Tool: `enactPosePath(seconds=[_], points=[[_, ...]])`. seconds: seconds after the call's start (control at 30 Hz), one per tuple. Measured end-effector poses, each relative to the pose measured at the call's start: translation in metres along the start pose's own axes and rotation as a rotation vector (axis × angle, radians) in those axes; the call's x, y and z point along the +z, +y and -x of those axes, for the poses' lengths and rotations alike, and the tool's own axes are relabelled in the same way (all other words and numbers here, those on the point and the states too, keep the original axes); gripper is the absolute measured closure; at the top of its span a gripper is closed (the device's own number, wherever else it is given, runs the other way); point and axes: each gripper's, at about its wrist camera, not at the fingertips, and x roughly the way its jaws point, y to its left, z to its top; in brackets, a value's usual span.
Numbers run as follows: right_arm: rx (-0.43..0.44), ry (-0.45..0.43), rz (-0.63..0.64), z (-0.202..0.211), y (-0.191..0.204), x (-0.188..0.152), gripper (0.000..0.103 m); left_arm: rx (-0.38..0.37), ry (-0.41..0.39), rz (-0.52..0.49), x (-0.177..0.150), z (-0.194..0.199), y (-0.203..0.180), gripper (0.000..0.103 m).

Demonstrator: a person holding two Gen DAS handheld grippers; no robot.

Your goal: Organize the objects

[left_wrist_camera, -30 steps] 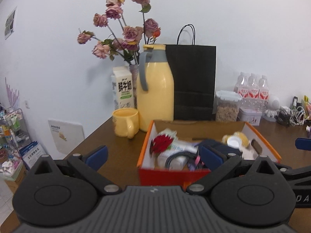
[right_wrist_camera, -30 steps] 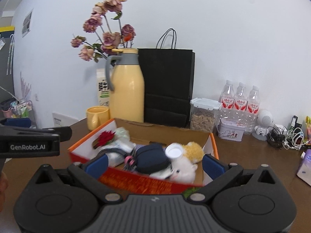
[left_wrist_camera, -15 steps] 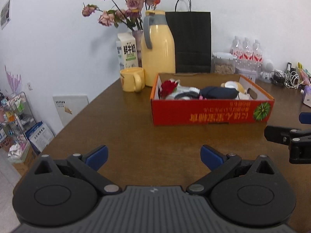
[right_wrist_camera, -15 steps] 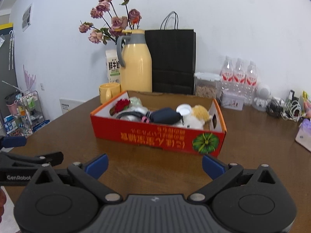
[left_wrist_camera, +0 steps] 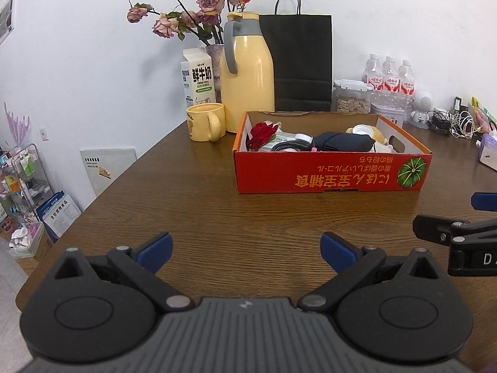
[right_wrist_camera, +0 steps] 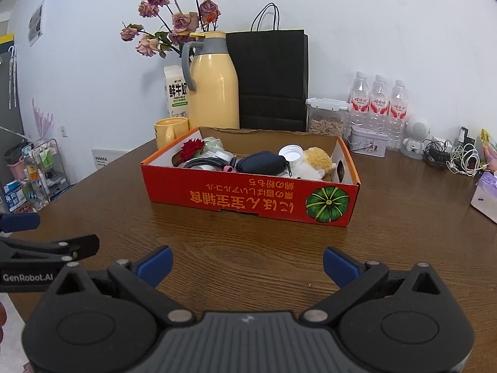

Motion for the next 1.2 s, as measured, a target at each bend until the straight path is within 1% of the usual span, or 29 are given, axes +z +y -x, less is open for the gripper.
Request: enactPosePath(seconds=[1.2], points=[[0.002,0.002,-0.002,-0.0012,-0.0031,-0.0001,0.000,0.001,-0.002,-0.001,0.0026,0.0000,-0.0009,0.000]])
